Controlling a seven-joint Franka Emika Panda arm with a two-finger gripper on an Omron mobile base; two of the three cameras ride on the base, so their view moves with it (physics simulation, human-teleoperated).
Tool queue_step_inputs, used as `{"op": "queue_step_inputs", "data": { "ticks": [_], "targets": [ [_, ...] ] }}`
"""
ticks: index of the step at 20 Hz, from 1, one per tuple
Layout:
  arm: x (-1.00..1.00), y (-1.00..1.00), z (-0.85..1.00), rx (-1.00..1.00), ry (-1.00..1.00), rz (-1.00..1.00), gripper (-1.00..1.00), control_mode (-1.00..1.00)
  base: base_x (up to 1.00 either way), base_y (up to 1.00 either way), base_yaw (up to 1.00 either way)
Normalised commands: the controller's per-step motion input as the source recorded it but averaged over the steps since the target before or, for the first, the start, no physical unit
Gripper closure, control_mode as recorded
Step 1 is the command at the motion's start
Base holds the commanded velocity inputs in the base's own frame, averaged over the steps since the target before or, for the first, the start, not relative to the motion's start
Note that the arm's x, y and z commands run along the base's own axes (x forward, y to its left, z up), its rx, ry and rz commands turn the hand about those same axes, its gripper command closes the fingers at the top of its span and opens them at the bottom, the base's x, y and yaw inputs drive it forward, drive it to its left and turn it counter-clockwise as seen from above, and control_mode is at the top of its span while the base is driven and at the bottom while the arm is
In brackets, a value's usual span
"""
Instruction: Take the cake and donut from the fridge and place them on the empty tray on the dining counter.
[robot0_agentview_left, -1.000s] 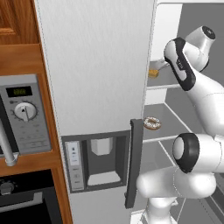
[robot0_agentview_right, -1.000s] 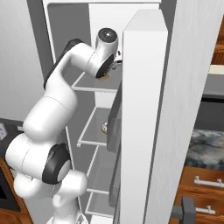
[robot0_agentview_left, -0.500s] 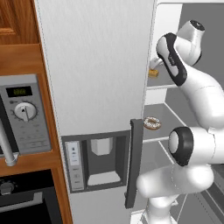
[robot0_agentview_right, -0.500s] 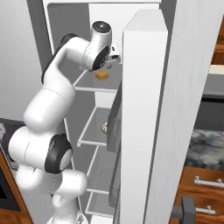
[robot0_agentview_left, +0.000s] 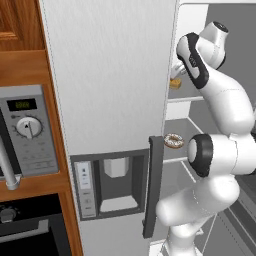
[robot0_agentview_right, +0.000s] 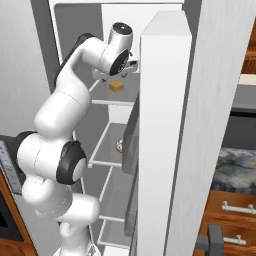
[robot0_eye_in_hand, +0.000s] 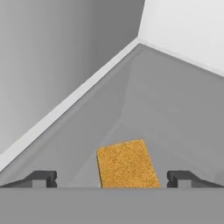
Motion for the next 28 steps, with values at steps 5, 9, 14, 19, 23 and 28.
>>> {"op": "queue_step_inputs", "data": {
  "ticks": [5, 9, 14, 19, 23, 28],
  "targets": [
    [0.03, -0.03, 0.0, 0.0, 0.09, 0.12, -1.0, -1.0, 0.0, 0.0, 0.0],
    [0.0, -0.06, -0.1, -0.03, 0.08, 0.04, -1.0, -1.0, 0.0, 0.0, 0.0],
    [0.0, 0.0, -0.15, -0.05, 0.06, 0.03, -1.0, -1.0, 0.0, 0.0, 0.0],
    [0.0, 0.0, -0.07, -0.03, 0.01, 0.05, -1.0, -1.0, 0.0, 0.0, 0.0],
    [0.0, 0.0, -0.2, -0.06, 0.0, 0.07, -1.0, -1.0, 0.0, 0.0, 0.0],
    [0.04, 0.0, -0.21, -0.05, 0.0, 0.06, -1.0, -1.0, 0.0, 0.0, 0.0]
  ]
}}
